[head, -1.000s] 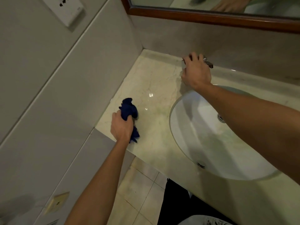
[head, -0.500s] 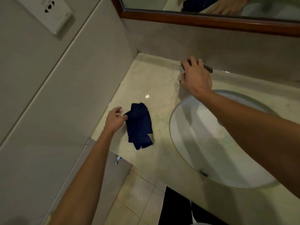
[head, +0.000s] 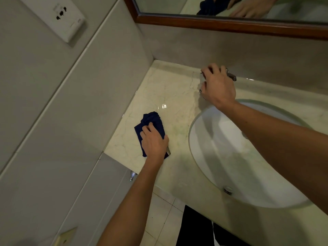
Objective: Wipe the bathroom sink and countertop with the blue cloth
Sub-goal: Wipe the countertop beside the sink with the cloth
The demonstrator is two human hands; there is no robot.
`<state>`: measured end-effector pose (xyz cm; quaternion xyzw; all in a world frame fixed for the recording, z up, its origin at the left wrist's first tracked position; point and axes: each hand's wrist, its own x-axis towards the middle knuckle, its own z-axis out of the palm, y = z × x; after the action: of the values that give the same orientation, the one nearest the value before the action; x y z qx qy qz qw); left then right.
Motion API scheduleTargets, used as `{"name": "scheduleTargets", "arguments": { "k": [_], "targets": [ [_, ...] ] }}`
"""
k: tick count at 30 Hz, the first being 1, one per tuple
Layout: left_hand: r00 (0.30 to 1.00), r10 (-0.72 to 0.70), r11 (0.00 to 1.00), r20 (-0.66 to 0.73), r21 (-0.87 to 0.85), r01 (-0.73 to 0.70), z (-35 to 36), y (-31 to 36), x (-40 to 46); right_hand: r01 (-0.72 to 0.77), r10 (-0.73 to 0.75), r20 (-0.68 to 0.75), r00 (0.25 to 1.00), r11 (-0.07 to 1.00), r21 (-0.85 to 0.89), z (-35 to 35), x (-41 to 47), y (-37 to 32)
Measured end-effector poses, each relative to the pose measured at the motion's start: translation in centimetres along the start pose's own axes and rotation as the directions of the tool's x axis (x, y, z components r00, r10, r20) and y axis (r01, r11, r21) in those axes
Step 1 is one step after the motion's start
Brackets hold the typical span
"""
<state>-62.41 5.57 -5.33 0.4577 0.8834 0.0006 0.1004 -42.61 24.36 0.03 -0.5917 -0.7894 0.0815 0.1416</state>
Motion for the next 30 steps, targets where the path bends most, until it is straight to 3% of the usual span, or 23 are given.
{"name": "scheduleTargets", "arguments": {
  "k": [5, 7, 8, 10, 11, 13, 14, 15, 17, 19, 21, 23, 25, 27, 30],
  "targets": [
    [0.975, -0.125, 0.974, 0.185, -0.166, 0.157, -5.1, -1.8, 3.6, -0.003, 0.003, 0.019, 1.000, 1.000, 0.004, -0.3, 0.0, -0.1],
    [0.925, -0.194, 0.852, 0.328, -0.411, 0.324, -7.3, -4.0, 5.3, -0.009, 0.009, 0.030, 1.000, 1.000, -0.001, -0.4, 0.0, -0.2],
    [0.877, -0.211, 0.717, 0.432, -0.541, 0.439, -8.3, -4.8, 5.5, -0.013, 0.013, 0.037, 0.999, 1.000, -0.002, -0.4, 0.0, -0.2],
    [0.754, -0.128, 0.454, 0.644, -0.638, 0.622, -10.3, -5.9, 4.9, -0.017, 0.017, 0.050, 0.999, 1.000, -0.002, -0.6, 0.0, -0.3],
    [0.701, -0.036, 0.379, 0.712, -0.639, 0.669, -11.0, -6.1, 4.5, -0.017, 0.017, 0.054, 0.998, 1.000, -0.006, -0.7, 0.0, -0.4],
    [0.633, 0.086, 0.373, 0.769, -0.614, 0.695, -11.4, -6.5, 4.5, -0.018, 0.019, 0.054, 0.998, 1.000, -0.014, -0.8, 0.0, -0.4],
    [0.607, 0.109, 0.429, 0.787, -0.589, 0.685, -11.5, -6.5, 4.8, -0.020, 0.021, 0.053, 0.998, 1.000, -0.016, -0.9, 0.0, -0.4],
    [0.608, 0.116, 0.483, 0.785, -0.579, 0.656, -11.4, -6.5, 5.5, -0.022, 0.023, 0.052, 0.998, 1.000, -0.020, -0.9, 0.0, -0.4],
    [0.709, 0.142, 0.587, 0.691, -0.635, 0.502, -11.4, -5.9, 7.7, -0.027, 0.029, 0.055, 0.998, 0.999, -0.028, -0.9, 0.1, -0.5],
    [0.851, 0.208, 0.678, 0.482, -0.698, 0.230, -12.2, -4.6, 10.4, -0.031, 0.033, 0.058, 0.998, 0.999, -0.032, -0.8, 0.1, -0.5],
    [0.926, 0.319, 0.749, 0.201, -0.652, -0.117, -13.3, -2.7, 13.5, -0.037, 0.038, 0.059, 0.998, 0.999, -0.030, -0.9, 0.2, -0.6],
    [0.909, 0.408, 0.790, -0.088, -0.465, -0.400, -13.7, -0.4, 17.1, -0.042, 0.044, 0.058, 0.997, 0.999, -0.034, -0.8, 0.1, -0.6],
    [0.838, 0.465, 0.808, -0.287, -0.249, -0.534, -12.4, 2.0, 20.8, -0.040, 0.042, 0.061, 0.997, 0.998, -0.041, -0.6, 0.2, -0.5],
    [0.791, 0.539, 0.790, -0.290, -0.154, -0.594, -9.5, 4.6, 23.7, -0.042, 0.044, 0.062, 0.997, 0.998, -0.045, -0.3, 0.3, -0.3],
    [0.737, 0.667, 0.726, -0.112, -0.125, -0.676, -4.3, 7.2, 25.8, -0.056, 0.059, 0.058, 0.997, 0.997, -0.047, 0.0, 0.4, -0.2]
  ]
}}
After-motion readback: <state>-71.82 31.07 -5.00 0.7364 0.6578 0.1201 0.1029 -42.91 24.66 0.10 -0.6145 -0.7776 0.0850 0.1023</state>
